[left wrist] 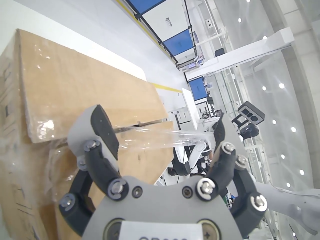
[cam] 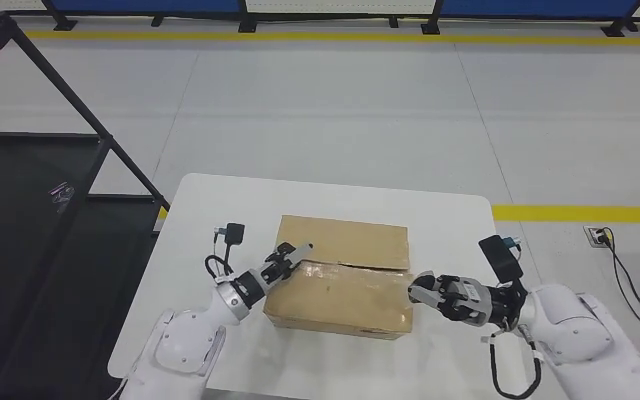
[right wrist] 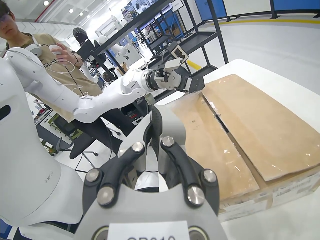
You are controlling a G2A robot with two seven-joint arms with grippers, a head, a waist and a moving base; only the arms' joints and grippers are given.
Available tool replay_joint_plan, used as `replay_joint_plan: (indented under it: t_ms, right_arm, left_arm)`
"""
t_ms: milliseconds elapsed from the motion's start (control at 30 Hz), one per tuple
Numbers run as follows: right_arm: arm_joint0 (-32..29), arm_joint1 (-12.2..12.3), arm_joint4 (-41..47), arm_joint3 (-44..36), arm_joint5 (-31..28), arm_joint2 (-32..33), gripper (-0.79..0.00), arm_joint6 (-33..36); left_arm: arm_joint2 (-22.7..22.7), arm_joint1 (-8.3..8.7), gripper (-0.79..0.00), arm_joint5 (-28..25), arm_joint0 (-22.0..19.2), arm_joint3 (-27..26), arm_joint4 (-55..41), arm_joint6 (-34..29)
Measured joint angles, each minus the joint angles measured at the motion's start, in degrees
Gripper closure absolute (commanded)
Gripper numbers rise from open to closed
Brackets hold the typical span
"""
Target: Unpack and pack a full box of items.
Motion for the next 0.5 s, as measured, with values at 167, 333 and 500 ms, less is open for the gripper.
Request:
replay_joint_plan:
  t_ms: [167, 333, 500]
  right_arm:
    - [-0.12, -0.02, -0.3, 0.0, 0.43, 0.06, 0.0, -0.36]
    - [-0.57, -0.19, -1.55, 0.51, 6.41, 0.03, 0.0, -2.84]
    - [0.03, -0.24, 0.57, 2.47, 10.2, -0.51, 0.0, -1.98]
  left_arm:
    - [0.97, -0.04, -0.785, 0.29, -0.71, 0.55, 0.45, 0.34]
    - [1.53, 0.0, -0.785, 0.33, -0.89, 0.83, 0.93, 0.54]
    - [1.79, 0.07, -0.785, 0.22, -1.05, 1.38, 1.03, 0.65]
